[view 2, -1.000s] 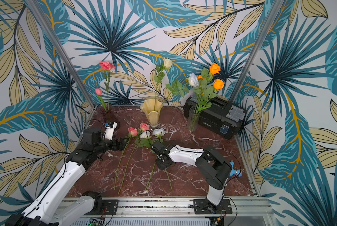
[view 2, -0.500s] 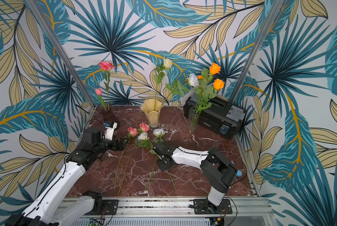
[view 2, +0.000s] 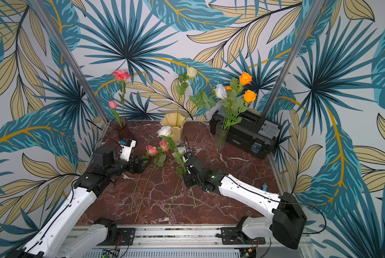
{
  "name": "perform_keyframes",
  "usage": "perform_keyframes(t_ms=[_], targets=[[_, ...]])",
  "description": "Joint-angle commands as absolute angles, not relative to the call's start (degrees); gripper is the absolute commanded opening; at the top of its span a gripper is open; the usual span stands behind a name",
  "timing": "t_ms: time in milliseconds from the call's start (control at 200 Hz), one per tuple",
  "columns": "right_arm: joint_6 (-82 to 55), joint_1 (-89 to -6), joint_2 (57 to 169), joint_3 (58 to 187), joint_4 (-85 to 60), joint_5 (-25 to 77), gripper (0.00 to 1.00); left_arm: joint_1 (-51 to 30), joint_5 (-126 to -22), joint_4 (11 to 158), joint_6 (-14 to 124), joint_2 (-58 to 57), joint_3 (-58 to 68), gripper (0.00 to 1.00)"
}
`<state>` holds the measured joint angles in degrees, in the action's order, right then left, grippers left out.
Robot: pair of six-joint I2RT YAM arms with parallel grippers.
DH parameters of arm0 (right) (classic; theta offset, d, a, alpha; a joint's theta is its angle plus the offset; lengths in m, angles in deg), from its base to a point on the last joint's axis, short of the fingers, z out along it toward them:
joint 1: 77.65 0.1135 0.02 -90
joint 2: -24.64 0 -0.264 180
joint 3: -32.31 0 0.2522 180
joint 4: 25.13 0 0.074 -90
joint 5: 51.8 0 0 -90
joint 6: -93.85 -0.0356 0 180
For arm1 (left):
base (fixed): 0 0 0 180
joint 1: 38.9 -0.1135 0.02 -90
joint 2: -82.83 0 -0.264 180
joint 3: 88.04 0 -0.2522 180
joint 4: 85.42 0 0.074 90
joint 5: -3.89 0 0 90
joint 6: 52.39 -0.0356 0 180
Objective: Arrange the flowers in different vases according to their variety
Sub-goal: Pick up the flower at the center of the board.
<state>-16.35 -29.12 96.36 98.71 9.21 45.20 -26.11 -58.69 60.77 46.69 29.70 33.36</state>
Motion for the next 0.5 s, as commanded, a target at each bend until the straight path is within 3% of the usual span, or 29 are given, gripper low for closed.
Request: perform_keyframes(t_ms=[0, 496], targets=[[-17.6, -28.8, 92.4, 96.1, 1.8, 43.0, 0.00, -22.7, -53.1, 68.7, 50.5, 30.2, 34.8, 0.92], [-17.1, -28.1, 89.0, 96.2, -10.8, 34.9, 0.00, -9.1, -52.4, 87.3, 61.3, 22.9, 34.7, 0.88]])
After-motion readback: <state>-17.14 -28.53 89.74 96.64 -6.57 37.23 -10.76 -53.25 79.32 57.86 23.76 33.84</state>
